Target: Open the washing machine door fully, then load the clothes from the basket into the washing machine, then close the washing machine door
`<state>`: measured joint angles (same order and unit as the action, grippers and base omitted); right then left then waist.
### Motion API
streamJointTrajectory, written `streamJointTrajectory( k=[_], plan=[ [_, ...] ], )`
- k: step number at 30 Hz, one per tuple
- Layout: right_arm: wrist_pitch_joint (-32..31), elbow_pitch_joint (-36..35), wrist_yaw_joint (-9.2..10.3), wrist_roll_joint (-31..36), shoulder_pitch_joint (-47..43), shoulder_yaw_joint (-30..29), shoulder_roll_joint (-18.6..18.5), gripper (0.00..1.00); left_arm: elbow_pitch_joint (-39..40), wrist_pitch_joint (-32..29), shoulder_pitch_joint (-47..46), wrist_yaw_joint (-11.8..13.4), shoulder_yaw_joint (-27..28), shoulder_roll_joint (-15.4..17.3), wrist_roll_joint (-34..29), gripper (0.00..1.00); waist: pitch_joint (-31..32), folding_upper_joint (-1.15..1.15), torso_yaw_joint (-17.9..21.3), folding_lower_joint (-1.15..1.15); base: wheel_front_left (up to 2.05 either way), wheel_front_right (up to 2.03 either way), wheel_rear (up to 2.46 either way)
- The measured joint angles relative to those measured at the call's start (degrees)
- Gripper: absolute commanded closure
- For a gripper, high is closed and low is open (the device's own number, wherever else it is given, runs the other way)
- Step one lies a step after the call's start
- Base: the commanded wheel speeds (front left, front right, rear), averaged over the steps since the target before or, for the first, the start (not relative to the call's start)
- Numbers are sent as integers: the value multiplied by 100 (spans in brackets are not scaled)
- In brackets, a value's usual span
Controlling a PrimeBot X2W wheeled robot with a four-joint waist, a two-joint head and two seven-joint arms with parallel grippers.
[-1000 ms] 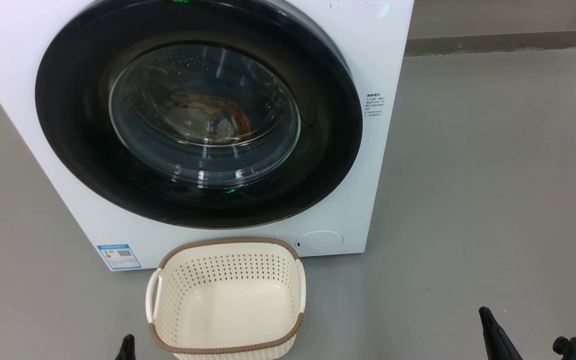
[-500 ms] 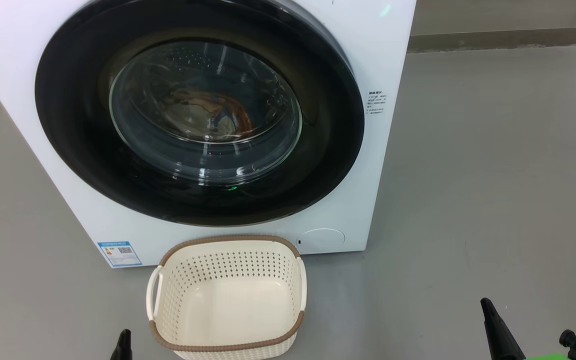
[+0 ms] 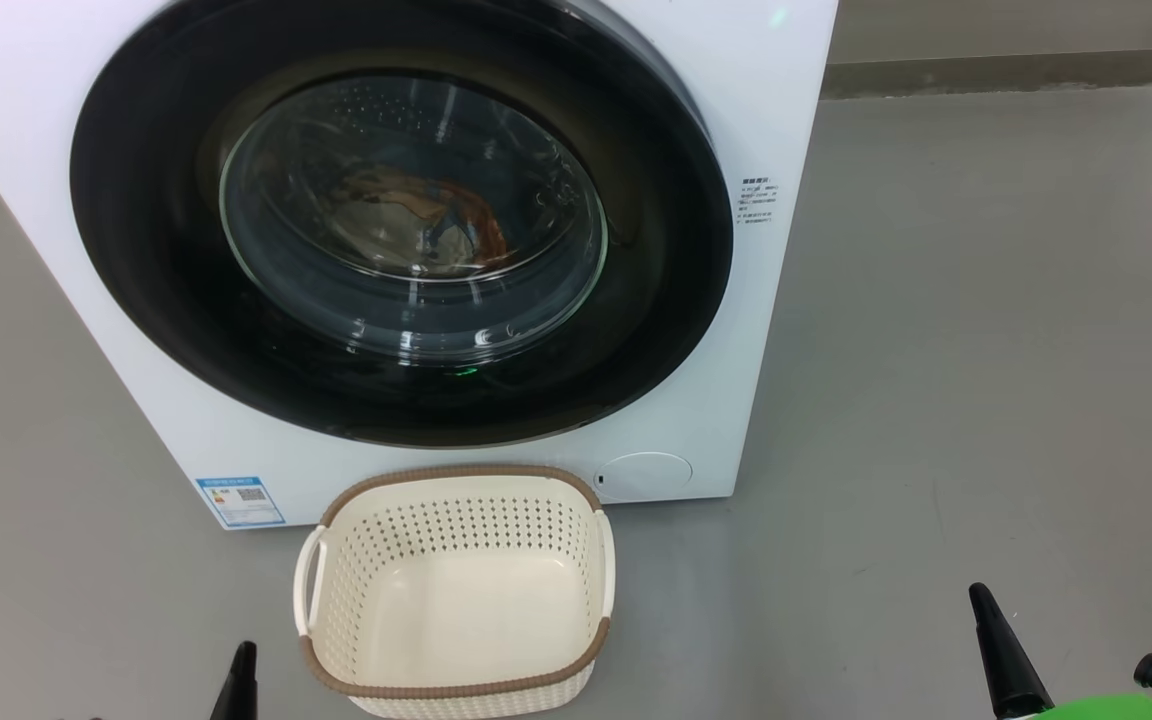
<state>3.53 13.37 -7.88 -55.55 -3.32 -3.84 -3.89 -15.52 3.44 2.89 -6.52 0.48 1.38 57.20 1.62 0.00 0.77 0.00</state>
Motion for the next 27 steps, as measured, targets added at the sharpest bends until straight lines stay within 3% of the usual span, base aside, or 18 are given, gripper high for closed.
streamJointTrajectory(
  k=[27],
  plan=[
    [-433, 98, 5, -1680, 297, -159, 37, 100, 1, -454, -320, -32, 183, 4, 1607, 100, -84, 0, -36, 0, 0, 0, 0]
  ],
)
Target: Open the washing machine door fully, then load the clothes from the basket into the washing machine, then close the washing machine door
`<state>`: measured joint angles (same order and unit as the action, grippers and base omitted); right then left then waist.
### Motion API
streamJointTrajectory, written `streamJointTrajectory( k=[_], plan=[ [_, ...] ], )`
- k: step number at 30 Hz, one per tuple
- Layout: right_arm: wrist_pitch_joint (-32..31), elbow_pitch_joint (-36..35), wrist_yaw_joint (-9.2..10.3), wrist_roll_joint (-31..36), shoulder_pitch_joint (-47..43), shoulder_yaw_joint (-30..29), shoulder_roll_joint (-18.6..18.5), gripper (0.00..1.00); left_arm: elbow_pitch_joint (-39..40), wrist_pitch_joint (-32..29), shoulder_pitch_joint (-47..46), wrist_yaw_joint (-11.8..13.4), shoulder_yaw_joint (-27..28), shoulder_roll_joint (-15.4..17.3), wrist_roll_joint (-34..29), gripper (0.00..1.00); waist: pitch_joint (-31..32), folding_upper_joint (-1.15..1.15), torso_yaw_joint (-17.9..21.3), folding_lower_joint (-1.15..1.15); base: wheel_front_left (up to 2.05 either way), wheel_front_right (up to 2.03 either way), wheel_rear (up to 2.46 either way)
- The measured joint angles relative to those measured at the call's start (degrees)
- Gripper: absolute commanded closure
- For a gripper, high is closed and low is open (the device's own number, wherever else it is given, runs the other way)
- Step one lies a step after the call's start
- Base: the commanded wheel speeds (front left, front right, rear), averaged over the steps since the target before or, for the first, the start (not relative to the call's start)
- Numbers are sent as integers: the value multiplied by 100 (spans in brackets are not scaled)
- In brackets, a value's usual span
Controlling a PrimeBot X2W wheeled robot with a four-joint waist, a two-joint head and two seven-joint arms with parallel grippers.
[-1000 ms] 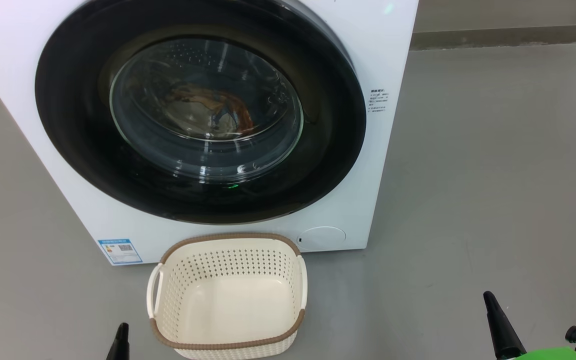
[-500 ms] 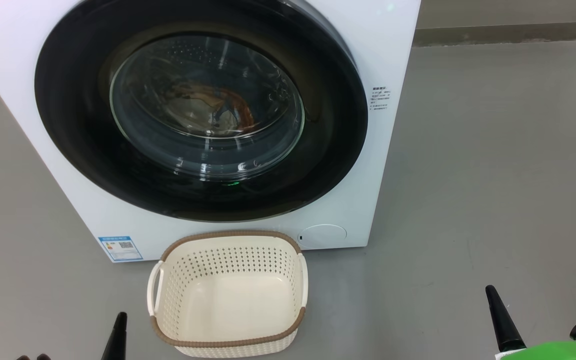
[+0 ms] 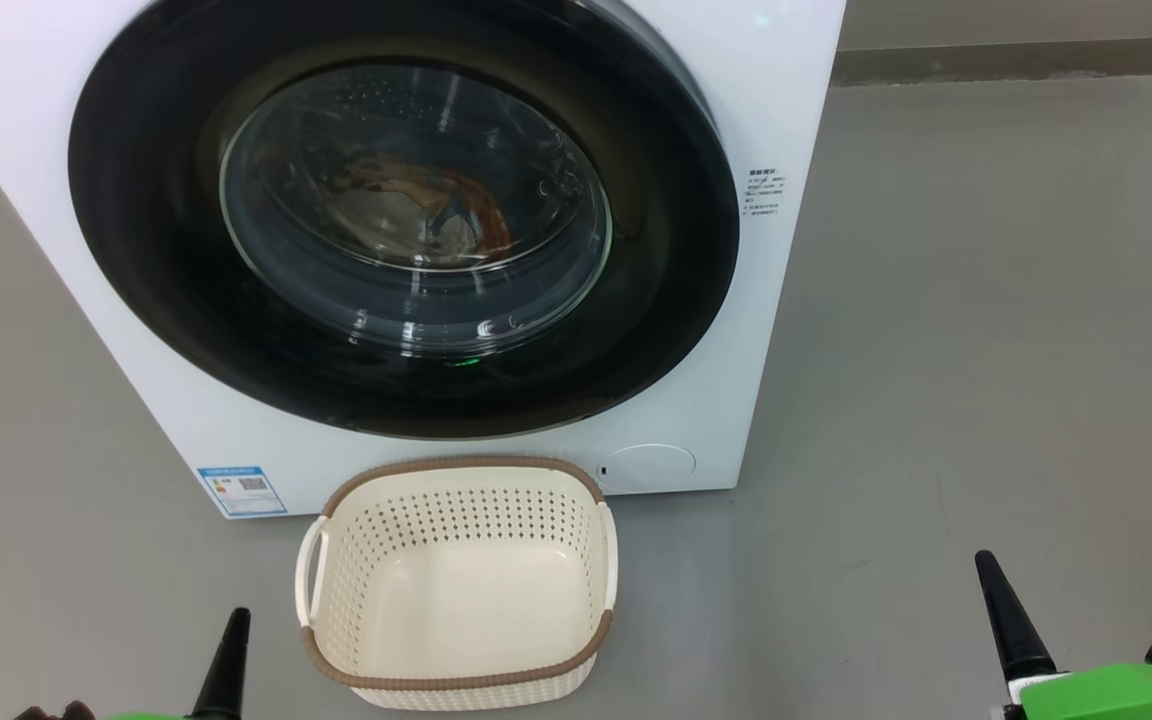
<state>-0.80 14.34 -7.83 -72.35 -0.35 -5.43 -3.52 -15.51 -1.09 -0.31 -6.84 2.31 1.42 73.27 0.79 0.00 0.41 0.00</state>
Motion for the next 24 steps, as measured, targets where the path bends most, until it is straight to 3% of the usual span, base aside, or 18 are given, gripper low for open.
streamJointTrajectory(
  k=[24],
  plan=[
    [-417, 76, 43, -1502, 308, -147, 45, 100, 1, -405, -257, -7, 179, 21, 1461, 100, -78, 0, -33, 0, 0, 0, 0]
  ],
)
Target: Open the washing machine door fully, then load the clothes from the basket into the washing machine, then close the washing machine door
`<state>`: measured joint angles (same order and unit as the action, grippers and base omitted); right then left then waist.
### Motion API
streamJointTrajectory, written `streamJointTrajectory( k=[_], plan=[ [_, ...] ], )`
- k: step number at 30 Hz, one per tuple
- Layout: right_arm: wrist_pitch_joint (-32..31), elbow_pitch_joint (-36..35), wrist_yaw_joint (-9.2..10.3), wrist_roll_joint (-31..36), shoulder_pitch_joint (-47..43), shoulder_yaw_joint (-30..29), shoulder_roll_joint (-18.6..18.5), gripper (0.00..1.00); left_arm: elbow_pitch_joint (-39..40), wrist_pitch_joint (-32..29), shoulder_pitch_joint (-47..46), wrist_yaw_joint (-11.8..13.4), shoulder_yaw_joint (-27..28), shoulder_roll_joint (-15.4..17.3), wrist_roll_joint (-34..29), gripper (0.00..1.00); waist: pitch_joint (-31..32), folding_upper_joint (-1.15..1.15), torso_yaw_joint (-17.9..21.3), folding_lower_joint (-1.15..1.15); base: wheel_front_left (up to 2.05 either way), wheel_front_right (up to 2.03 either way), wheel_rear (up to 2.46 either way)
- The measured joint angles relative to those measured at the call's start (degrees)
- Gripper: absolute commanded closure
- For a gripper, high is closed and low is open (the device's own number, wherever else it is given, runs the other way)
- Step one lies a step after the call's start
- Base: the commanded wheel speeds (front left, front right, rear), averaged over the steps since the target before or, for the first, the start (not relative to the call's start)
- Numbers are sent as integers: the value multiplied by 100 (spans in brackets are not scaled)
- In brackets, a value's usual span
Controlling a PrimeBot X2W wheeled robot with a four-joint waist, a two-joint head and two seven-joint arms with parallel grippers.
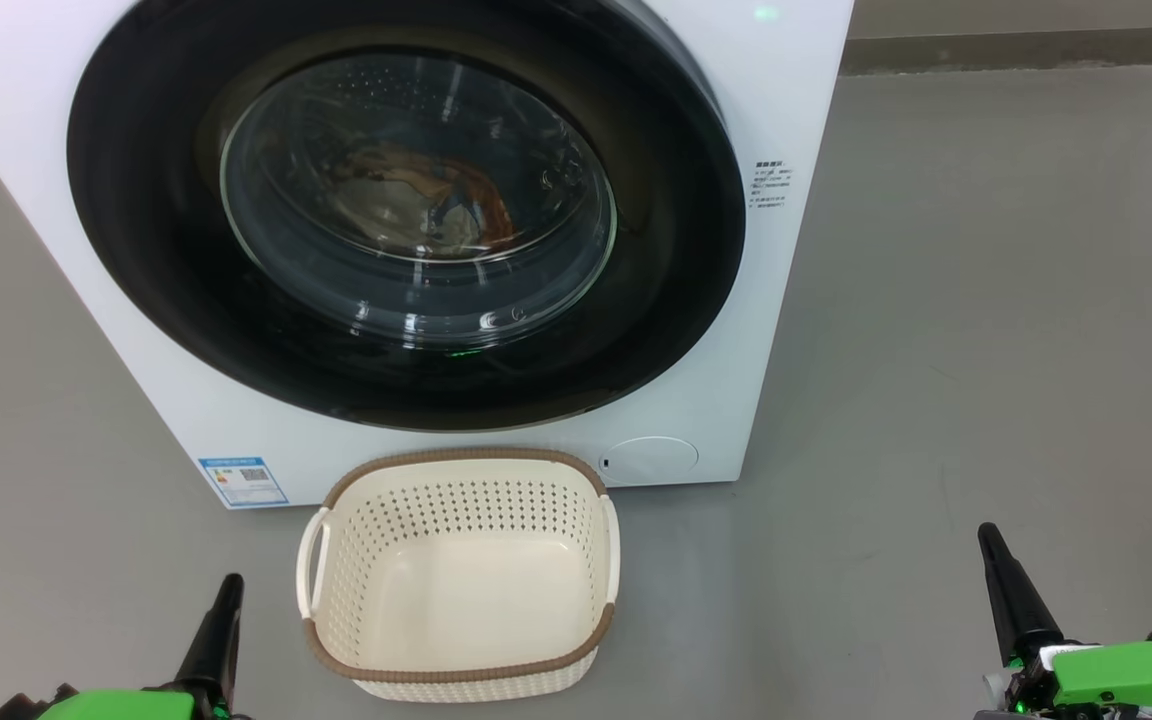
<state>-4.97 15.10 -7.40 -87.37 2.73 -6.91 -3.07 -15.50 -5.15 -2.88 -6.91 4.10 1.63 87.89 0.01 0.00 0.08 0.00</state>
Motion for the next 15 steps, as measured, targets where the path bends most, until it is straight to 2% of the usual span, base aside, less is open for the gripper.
streamJointTrajectory(
  k=[7, 15],
  plan=[
    [-101, 33, 0, -403, 86, -57, 15, 100, 1, -105, -93, -1, 36, 3, 382, 100, -19, 0, -8, 0, 0, 0, 0],
    [-101, 34, 0, -474, 114, -68, 16, 100, 1, -116, -95, -1, 41, 14, 386, 100, -19, 0, -8, 0, 0, 0, 0]
  ],
)
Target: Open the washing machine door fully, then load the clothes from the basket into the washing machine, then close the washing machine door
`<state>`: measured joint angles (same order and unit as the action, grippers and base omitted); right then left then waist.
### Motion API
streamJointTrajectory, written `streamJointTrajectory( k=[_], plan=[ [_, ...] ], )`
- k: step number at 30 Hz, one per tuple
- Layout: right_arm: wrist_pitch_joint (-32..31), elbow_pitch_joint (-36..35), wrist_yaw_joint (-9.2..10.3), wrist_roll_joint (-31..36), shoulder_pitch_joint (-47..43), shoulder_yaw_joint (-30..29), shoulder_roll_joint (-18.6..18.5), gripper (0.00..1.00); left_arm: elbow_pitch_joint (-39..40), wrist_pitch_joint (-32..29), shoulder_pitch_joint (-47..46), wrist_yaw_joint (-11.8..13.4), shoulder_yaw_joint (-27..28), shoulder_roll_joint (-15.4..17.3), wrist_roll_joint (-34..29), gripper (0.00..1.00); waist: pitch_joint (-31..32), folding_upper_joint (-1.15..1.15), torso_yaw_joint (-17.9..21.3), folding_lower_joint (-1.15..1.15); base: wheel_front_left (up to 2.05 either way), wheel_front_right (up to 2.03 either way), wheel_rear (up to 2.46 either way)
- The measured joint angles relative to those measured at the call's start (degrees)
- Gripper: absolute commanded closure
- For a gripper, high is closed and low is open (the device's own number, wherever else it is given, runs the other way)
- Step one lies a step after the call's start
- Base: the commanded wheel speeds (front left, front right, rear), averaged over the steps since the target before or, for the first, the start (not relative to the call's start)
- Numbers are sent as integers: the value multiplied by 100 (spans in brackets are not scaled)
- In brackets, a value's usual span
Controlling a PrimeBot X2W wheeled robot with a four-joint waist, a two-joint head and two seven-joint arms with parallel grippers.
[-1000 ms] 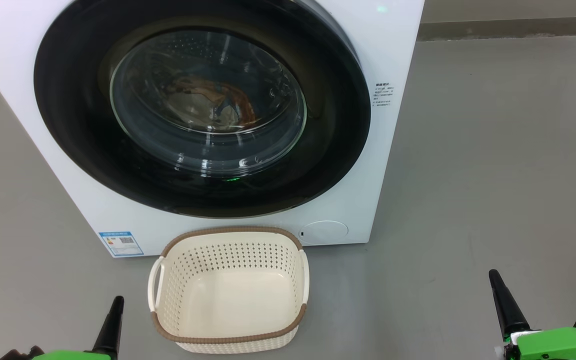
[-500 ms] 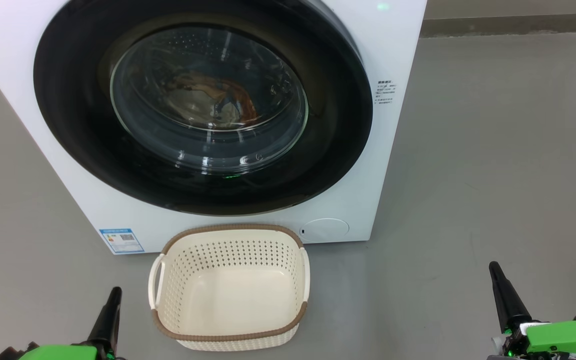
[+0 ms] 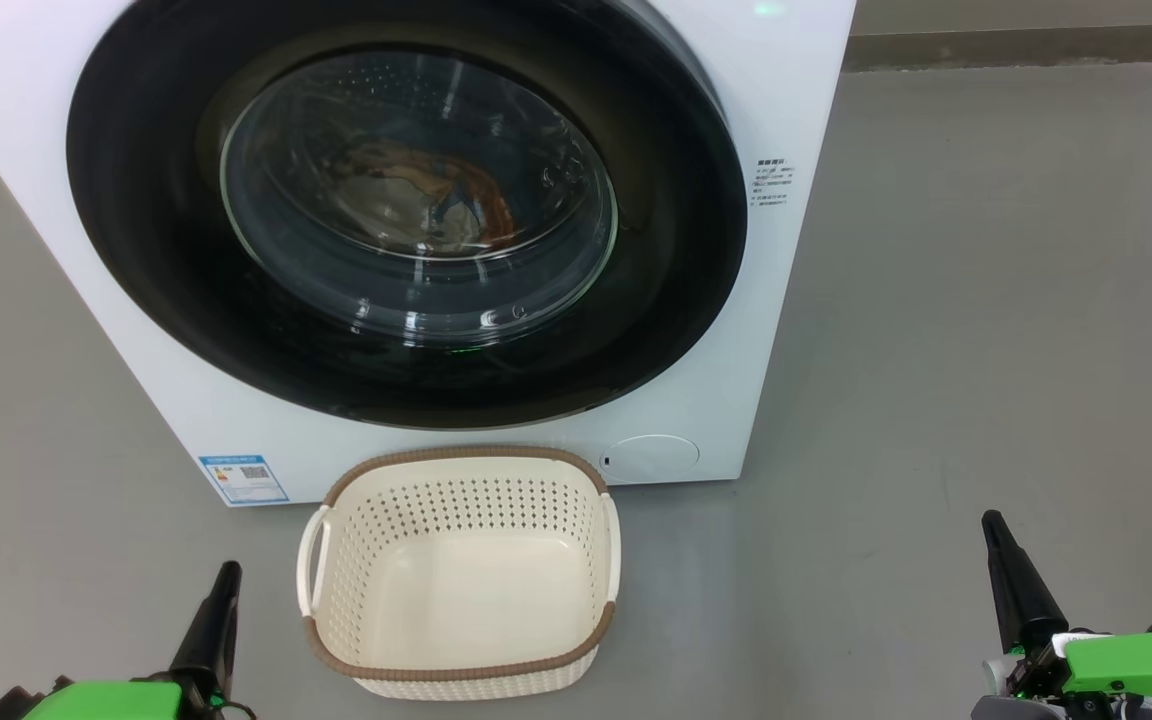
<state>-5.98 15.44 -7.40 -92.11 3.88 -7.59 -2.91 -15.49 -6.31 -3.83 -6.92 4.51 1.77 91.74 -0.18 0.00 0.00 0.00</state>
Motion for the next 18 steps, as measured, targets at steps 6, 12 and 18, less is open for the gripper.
streamJointTrajectory(
  k=[6, 12, 18],
  plan=[
    [0, 0, 0, 0, 0, -3, 0, 100, 0, 0, 0, 0, 1, 0, 0, 100, 0, 0, 0, 0, 0, 0, 0],
    [0, 0, 0, 0, 0, -7, 1, 100, 0, 0, 0, 0, 1, 1, 0, 100, 0, 0, 0, 0, 0, 0, 0],
    [0, 0, 0, 0, 0, -10, 2, 100, 0, 0, 0, 0, 1, 1, 0, 100, 0, 0, 0, 0, 0, 0, 0]
  ],
)
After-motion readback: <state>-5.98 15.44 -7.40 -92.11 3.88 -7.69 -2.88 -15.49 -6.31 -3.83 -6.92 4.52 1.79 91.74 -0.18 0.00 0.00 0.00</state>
